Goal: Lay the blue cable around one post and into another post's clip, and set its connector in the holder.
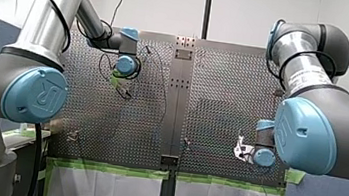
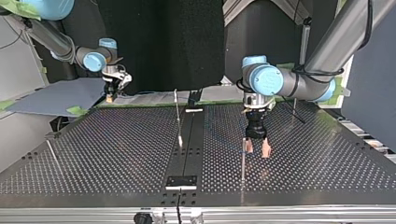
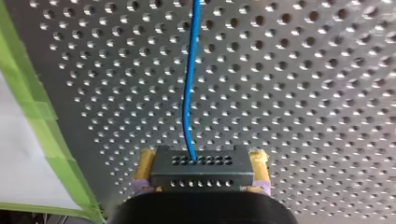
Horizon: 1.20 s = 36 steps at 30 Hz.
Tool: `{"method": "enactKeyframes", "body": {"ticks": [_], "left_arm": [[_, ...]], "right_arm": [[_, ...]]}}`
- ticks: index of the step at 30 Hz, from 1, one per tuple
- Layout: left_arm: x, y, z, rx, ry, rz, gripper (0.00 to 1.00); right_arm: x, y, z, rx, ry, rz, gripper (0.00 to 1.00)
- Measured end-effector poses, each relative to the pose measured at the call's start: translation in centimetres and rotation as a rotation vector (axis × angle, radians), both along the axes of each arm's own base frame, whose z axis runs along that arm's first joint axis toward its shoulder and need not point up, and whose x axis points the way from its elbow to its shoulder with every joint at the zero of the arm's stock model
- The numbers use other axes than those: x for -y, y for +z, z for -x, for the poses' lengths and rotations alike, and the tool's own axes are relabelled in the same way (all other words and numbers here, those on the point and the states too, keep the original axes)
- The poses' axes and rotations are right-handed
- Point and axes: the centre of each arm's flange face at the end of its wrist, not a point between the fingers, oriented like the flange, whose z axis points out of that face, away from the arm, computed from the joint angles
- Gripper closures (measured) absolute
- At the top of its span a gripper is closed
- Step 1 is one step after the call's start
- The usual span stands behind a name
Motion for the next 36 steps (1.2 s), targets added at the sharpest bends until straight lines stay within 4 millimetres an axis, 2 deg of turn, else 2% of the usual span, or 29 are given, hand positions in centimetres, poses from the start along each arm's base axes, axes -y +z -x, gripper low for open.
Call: {"method": "enactKeyframes", "body": {"ticks": [11,17,28,36], "left_arm": [[0.2,0.0,0.0,0.0,-0.01,-0.012,0.0],[0.2,-0.1,0.0,0.0,-0.011,-0.013,0.0],[0.2,-0.1,0.0,0.002,-0.011,-0.012,0.0],[0.3,0.0,0.0,0.003,-0.013,-0.013,0.0]], "right_arm": [[-3.0,3.3,-0.2,-0.012,-0.042,-0.062,0.98],[-3.6,5.9,-0.8,-0.035,-0.056,-0.065,0.98],[-2.3,12.2,-1.2,-0.04,-0.06,-0.025,0.98],[-0.7,18.6,-1.9,-0.085,-0.049,0.047,0.98]]}}
